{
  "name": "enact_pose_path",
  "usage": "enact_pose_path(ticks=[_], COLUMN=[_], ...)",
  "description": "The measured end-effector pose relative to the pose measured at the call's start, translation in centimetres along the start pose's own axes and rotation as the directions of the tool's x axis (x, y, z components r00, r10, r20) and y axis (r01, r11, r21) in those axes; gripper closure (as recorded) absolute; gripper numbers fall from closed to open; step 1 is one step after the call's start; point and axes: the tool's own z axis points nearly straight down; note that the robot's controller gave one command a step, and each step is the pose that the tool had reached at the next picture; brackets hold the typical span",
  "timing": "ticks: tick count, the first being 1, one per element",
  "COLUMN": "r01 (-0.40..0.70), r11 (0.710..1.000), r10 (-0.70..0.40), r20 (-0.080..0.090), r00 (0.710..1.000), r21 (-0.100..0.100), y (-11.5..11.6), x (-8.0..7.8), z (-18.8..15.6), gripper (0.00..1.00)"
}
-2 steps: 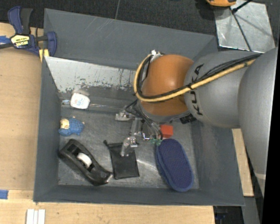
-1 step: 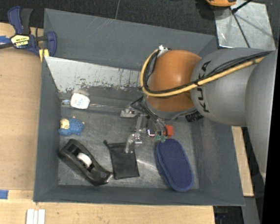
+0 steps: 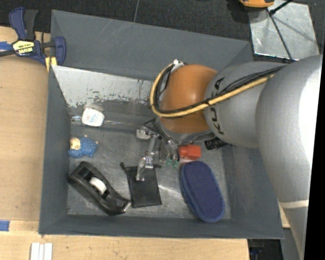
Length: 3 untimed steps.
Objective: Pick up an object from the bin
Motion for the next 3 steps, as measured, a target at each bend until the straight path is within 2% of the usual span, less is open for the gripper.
enact_pose_path(ticks=[1,2,3], r01=[0.0,-0.002,-0.003], r11=[1.0,1.0,1.0], r10=[0.0,0.002,0.004], r20=[0.004,0.024,0.007], r00=[1.0,1.0,1.0], r21=[-0.001,-0.005,-0.002], y=[0.0,0.0,0.0], x=[-0.2,-0.7,-0.9], z=[-0.3,-0.7,-4.2], gripper=[0.0,1.0,1.0])
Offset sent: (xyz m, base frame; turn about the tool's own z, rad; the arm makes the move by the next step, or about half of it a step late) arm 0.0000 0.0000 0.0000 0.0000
